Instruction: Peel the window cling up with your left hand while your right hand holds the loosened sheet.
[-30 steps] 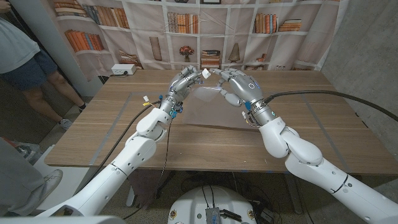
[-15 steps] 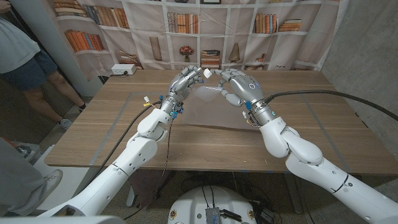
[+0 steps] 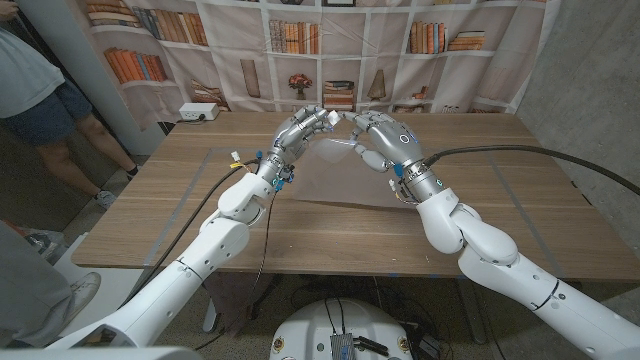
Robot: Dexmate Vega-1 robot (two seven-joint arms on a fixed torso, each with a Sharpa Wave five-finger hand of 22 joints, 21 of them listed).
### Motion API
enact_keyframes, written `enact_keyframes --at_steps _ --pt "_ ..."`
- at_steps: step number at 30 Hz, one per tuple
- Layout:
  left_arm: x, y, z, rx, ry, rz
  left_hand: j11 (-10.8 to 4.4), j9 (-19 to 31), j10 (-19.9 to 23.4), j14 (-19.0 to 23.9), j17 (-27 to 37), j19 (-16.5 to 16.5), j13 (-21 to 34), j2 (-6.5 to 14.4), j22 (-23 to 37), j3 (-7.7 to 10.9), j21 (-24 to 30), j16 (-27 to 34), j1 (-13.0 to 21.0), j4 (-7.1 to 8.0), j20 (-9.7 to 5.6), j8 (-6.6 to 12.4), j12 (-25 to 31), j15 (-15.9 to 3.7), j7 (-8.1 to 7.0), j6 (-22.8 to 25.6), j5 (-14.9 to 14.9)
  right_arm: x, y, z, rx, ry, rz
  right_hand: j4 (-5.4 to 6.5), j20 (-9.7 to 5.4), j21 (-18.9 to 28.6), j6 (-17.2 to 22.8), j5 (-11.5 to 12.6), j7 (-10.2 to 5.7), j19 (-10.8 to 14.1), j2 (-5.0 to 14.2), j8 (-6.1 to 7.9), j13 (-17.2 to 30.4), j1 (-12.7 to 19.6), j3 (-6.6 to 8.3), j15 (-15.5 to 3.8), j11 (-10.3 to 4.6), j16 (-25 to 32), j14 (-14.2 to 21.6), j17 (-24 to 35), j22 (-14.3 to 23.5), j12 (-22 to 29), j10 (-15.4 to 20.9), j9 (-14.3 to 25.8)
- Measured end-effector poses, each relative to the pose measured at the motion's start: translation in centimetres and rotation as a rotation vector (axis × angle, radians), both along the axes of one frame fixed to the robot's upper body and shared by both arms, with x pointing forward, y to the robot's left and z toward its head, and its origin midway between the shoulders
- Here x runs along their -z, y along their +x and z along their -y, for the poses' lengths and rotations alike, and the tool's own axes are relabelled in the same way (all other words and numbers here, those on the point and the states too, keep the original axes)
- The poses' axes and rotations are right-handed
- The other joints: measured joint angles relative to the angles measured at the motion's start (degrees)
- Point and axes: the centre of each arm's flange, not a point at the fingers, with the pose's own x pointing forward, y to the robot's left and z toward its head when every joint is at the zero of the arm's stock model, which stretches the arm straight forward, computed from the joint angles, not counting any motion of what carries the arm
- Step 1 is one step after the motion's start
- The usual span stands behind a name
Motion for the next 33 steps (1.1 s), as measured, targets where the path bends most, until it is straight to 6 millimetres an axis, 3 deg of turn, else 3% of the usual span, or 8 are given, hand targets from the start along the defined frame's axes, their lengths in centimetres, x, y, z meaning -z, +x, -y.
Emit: enact_keyframes --at_steps 7,18,22,24,28,33 --pt "-0.23 0.04 -0.01 -0.001 0.044 0.004 0.0 -0.32 0.0 0.0 -0.07 0.0 0.16 0.74 0.0 1.58 -1.04 -0.87 1.92 -1.58 0.0 0.0 -0.4 0.0 0.31 -0.31 0.27 -0.06 -0.04 -0.04 -0.001 0.004 0.009 0.0 0.0 0.0 0.24 -0.24 -0.24 0.0 -0.08 0.0 0.0 0.07 0.0 0.0 0.0 0.0 0.0 0.0 0.0 0.44 0.0 0.0" --pt "-0.35 0.31 0.17 0.012 0.09 0.0 0.01 -0.58 0.01 0.05 -0.26 0.01 0.43 1.12 0.16 2.2 -2.11 -1.77 2.27 -1.86 0.0 -0.43 -0.58 -0.04 -0.1 -0.71 0.72 -0.22 0.09 -0.1 0.0 0.006 0.018 0.01 0.0 0.0 0.55 -0.44 0.08 0.0 -0.08 0.0 0.0 0.07 0.0 -0.02 -0.01 0.0 -0.02 -0.01 0.0 0.59 -0.01 0.0" --pt "-0.39 0.45 0.22 0.015 0.097 -0.002 0.01 -0.77 0.01 0.67 0.08 0.13 0.43 1.37 0.29 3.22 -2.13 -2.11 2.53 -2.88 -0.07 -0.43 -0.88 -0.02 -0.43 -0.79 0.72 -0.26 0.16 -0.11 0.001 0.006 0.019 0.0 0.0 0.0 0.83 -0.44 -0.2 0.0 -0.08 0.0 0.0 0.07 0.0 -0.02 -0.04 0.0 -0.02 -0.01 0.0 0.59 -0.04 0.0" --pt "-0.46 0.51 0.24 0.016 0.101 -0.002 -0.11 -0.1 0.14 1.7 0.54 1.18 0.55 2.71 0.43 4.29 -2.13 -2.1 3.91 -3.98 0.08 0.03 -0.88 -0.02 -0.66 -0.57 0.72 -0.3 0.2 -0.13 0.001 0.006 0.019 0.01 0.0 0.0 0.83 -0.44 -0.2 0.0 -0.08 0.0 0.0 0.07 -0.01 -0.02 0.02 0.0 -0.02 0.11 0.01 0.59 0.02 0.0" --pt "-0.59 0.63 0.3 0.013 0.11 -0.003 0.04 2.93 1.31 4.02 3.48 2.5 2.86 3.42 1.0 5.59 -1.04 -0.28 9.52 -6.58 0.0 2.3 0.31 -0.24 -1.95 -0.45 1.47 -0.33 0.32 -0.14 0.001 0.006 0.02 0.01 0.0 0.0 1.03 -0.44 -0.41 0.0 -0.15 0.0 0.0 0.14 -0.01 -0.02 0.12 0.0 -0.02 0.27 0.01 0.58 0.12 0.0" --pt "-0.73 0.77 0.38 0.002 0.122 0.003 -0.15 7.8 2.86 9.36 7.17 3.21 6.51 3.36 2.04 6.21 3.31 0.91 16.22 -7.33 -0.1 5.8 2.51 -0.75 -2.68 0.01 3.54 -0.4 0.43 -0.12 0.001 0.007 0.023 0.01 0.0 0.0 1.03 -0.44 -0.41 0.0 -0.15 0.0 0.0 0.15 -0.01 0.08 0.12 0.0 0.08 0.27 0.01 0.58 0.12 -0.01"
